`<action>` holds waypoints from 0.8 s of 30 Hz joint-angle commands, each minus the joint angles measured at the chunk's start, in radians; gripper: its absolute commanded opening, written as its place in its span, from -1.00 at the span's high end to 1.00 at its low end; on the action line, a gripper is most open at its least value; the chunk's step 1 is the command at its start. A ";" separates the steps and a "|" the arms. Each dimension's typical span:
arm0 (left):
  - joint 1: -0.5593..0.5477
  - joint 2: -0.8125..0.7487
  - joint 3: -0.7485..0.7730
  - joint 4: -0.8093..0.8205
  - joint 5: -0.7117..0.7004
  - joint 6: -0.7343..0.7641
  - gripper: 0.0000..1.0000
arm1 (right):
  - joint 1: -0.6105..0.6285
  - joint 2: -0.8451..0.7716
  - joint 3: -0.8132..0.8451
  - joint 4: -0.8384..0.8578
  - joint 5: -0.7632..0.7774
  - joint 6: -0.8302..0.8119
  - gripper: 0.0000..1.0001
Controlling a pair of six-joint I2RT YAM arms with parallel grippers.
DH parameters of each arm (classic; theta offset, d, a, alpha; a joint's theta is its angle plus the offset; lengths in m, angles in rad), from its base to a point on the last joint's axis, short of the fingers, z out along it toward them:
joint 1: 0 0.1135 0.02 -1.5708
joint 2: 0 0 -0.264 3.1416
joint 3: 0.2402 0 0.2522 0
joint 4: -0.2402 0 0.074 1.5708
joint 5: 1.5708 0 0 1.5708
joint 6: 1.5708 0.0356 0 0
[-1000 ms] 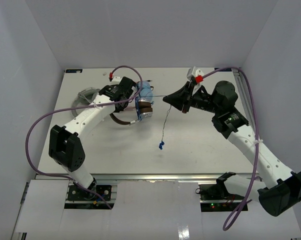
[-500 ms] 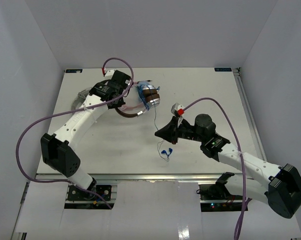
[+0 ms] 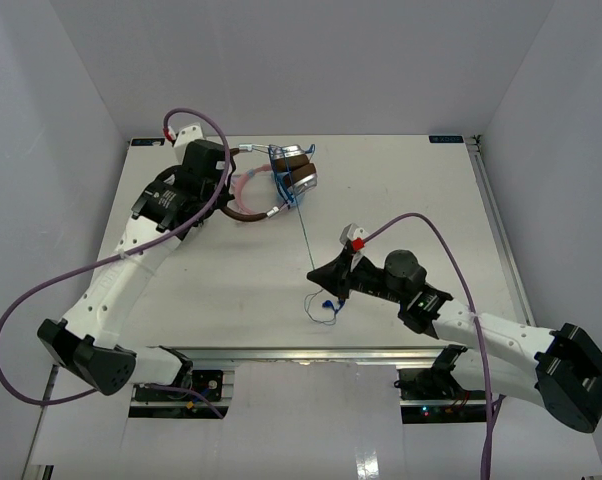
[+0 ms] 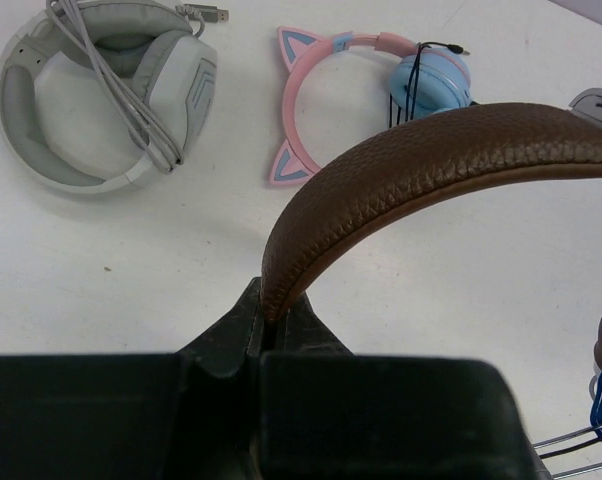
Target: Wrap the headphones
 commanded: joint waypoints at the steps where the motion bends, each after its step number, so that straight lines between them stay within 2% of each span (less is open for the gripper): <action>1: 0.008 -0.072 -0.012 0.113 -0.009 -0.062 1.00 | 0.026 -0.004 0.003 0.062 0.029 -0.022 0.85; 6: 0.008 -0.125 -0.095 0.185 0.002 -0.059 1.00 | 0.042 0.006 0.007 0.076 0.044 -0.033 0.85; 14: 0.008 -0.141 -0.232 0.283 -0.009 -0.034 1.00 | 0.044 -0.054 0.325 -0.195 0.059 -0.069 0.85; 21: 0.008 -0.192 -0.432 0.475 -0.002 -0.125 1.00 | 0.047 0.056 0.654 -0.384 0.015 -0.084 0.85; 24: 0.008 -0.193 -0.453 0.517 0.003 -0.156 1.00 | 0.062 0.081 0.679 -0.381 -0.016 -0.063 0.85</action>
